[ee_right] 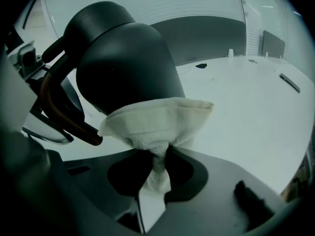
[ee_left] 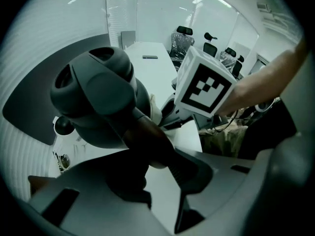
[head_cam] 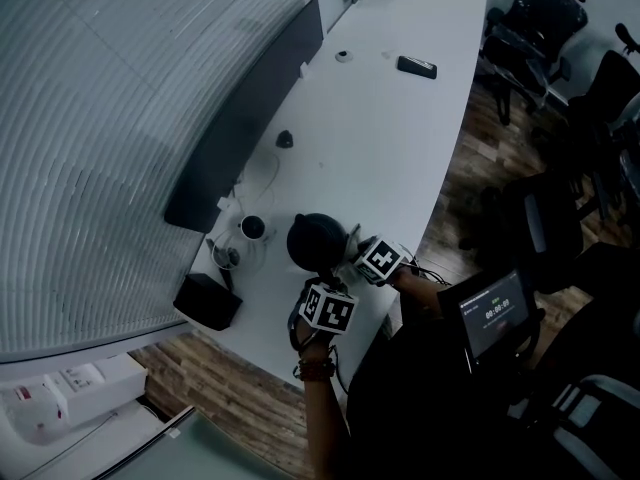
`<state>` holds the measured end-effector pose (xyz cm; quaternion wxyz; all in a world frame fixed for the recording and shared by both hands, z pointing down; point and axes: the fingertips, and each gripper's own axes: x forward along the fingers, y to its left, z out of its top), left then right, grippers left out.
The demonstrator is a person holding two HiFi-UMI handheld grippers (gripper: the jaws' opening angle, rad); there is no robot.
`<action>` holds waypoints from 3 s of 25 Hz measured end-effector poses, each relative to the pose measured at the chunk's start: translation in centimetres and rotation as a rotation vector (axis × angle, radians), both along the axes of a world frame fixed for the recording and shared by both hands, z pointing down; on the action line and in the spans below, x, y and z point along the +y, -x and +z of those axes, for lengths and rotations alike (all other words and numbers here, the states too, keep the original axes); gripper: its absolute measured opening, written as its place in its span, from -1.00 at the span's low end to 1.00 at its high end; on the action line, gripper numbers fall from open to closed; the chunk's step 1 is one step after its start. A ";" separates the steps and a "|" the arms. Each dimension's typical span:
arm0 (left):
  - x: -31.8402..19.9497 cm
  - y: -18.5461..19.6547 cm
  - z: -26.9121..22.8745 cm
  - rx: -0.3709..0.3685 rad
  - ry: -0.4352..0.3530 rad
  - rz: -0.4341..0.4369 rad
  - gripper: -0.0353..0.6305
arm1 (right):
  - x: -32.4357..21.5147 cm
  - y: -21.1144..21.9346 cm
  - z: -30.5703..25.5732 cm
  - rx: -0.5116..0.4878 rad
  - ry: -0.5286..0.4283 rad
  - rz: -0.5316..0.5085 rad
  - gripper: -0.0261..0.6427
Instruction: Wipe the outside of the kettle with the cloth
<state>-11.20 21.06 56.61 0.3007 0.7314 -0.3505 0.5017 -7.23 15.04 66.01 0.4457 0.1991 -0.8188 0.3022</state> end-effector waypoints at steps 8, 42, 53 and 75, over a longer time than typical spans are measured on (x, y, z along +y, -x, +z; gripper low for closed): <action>-1.1 0.2 0.1 -0.020 -0.039 0.024 -0.52 | 0.1 -1.6 -4.1 -0.118 0.017 0.089 -0.71; -1.2 0.3 0.0 -0.094 0.064 -0.128 -0.52 | -5.4 -0.6 -3.6 -0.262 0.245 0.019 -0.71; -1.3 0.2 0.3 -0.127 0.081 -0.179 -0.52 | -5.6 -2.1 -1.2 -0.272 0.342 -0.074 -0.71; -1.5 0.6 0.6 -0.246 0.084 -0.281 -0.52 | -8.2 1.1 -9.7 -0.551 0.406 -0.283 -0.71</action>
